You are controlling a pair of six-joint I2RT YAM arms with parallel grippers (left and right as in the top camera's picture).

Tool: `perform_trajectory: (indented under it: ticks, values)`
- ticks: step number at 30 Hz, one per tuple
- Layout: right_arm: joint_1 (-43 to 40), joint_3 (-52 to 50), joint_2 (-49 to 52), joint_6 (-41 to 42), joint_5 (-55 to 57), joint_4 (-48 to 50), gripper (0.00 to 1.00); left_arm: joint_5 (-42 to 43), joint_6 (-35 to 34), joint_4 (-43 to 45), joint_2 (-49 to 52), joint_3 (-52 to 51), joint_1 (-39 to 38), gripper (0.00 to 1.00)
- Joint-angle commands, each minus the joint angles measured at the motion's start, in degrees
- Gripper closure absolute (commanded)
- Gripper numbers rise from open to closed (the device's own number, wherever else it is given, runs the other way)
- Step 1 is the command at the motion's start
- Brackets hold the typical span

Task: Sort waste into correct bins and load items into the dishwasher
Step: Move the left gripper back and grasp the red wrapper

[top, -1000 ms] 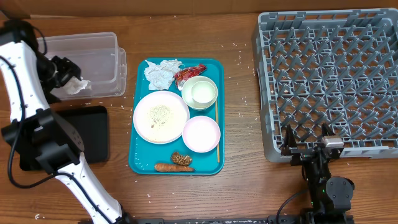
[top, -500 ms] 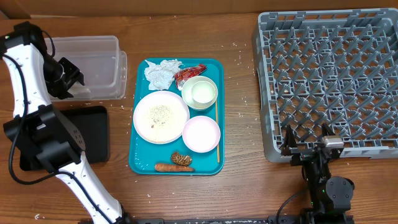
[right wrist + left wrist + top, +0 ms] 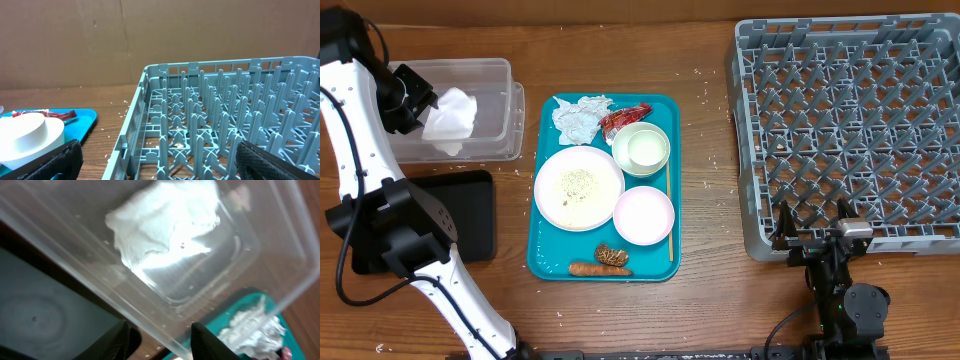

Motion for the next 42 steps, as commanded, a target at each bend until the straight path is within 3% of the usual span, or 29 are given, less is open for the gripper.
perform_trajectory:
  ticks: [1, 5, 7, 8, 11, 17, 25, 31, 35, 42]
  values:
    - [0.33, -0.59, -0.52, -0.02, -0.07, 0.35, 0.0, 10.05, 3.26, 0.15, 0.0, 1.46, -1.18, 0.56]
    - [0.33, -0.59, -0.52, -0.02, -0.07, 0.35, 0.0, 22.03, 9.94, 1.22, 0.0, 1.46, -4.7, 0.43]
    - [0.33, -0.59, -0.52, -0.02, -0.07, 0.35, 0.0, 23.41, 14.14, 1.42, 0.0, 1.46, -8.15, 0.32]
    - [0.33, -0.59, -0.52, -0.02, -0.07, 0.35, 0.0, 22.71, 16.26, 1.51, 0.0, 1.46, -10.12, 0.24]
    - [0.33, -0.59, -0.52, -0.02, -0.07, 0.35, 0.0, 14.88, 19.69, 3.34, 0.02, 1.16, -17.84, 0.11]
    - [0.33, -0.59, -0.52, -0.02, -0.07, 0.35, 0.0, 1.99, 19.67, 10.64, 0.04, -1.27, -29.64, 0.05]
    - [0.33, -0.59, -0.52, -0.02, -0.07, 0.35, 0.0, -0.55, 22.84, 14.4, 4.79, -2.62, -37.97, 0.1]
    - [0.33, -0.59, -0.52, -0.02, -0.07, 0.35, 0.0, -0.52, 24.17, 14.16, 9.27, -2.62, -38.64, 0.14]
    - [0.33, -0.59, -0.52, -0.02, -0.04, 0.35, 0.0, -2.51, 24.55, 13.79, 11.08, -2.62, -38.49, 0.25]
    - [0.33, -0.59, -0.52, -0.02, -0.07, 0.35, 0.0, -3.32, 25.44, 10.88, 12.0, -2.69, -38.71, 0.33]
